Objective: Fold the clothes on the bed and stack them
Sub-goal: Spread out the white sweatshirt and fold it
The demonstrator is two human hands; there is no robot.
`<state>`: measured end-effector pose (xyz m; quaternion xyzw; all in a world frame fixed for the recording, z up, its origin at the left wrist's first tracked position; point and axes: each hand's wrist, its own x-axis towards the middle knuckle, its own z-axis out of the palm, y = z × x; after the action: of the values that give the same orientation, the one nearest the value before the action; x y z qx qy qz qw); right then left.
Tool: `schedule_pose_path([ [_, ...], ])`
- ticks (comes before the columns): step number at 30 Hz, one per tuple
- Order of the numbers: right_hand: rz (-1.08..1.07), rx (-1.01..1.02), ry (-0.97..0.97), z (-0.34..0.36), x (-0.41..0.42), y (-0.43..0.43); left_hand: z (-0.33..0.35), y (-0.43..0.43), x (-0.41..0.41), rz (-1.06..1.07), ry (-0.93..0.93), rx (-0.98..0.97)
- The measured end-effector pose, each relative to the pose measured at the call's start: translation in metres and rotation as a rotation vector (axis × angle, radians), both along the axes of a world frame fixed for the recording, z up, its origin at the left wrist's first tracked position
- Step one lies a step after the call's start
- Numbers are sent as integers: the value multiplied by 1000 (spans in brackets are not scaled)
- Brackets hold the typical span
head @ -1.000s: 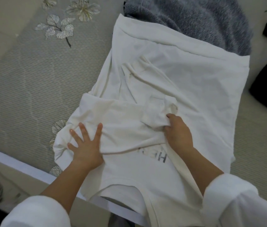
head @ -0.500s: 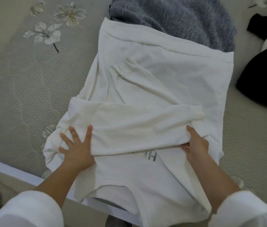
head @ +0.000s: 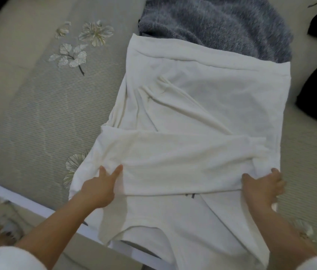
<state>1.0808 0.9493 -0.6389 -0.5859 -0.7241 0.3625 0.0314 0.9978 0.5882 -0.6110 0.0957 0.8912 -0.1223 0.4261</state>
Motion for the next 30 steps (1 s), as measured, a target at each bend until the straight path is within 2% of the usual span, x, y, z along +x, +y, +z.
schedule_pose_path([
  [1,98,92,-60,0,-2,-7,2,1,-10,57,84,63],
  [3,352,213,-56,2,-7,-25,1,2,-31,252,395,249],
  [5,636,226,-15,0,-12,-47,-2,-3,-51,397,672,366],
  [6,765,221,-25,-3,-16,-58,-6,-5,-60,455,724,373],
  [8,945,172,-124,-11,-25,-76,-18,-11,-79,651,649,354],
  [10,1023,139,-279,-20,-31,-85,-27,-16,-94,780,501,361],
  [11,1038,152,-335,-24,-32,-88,-31,-19,-98,737,467,396],
  [13,1035,192,-389,-27,-30,-92,-32,-30,-99,569,538,536],
  [16,1038,219,-422,-27,-27,-101,-29,-57,-90,485,681,681],
  [19,1077,259,-455,-30,-23,-109,-42,-72,-81,550,648,644],
  [23,982,255,-379,-26,-14,-120,-50,-77,-74,643,675,715],
  [25,989,284,-306,-20,0,-137,-51,-89,-63,665,638,769],
  [27,1088,263,-269,-16,22,-164,-49,-105,-46,684,548,764],
  [30,1247,185,-358,-20,49,-203,-47,-129,-17,696,366,735],
])
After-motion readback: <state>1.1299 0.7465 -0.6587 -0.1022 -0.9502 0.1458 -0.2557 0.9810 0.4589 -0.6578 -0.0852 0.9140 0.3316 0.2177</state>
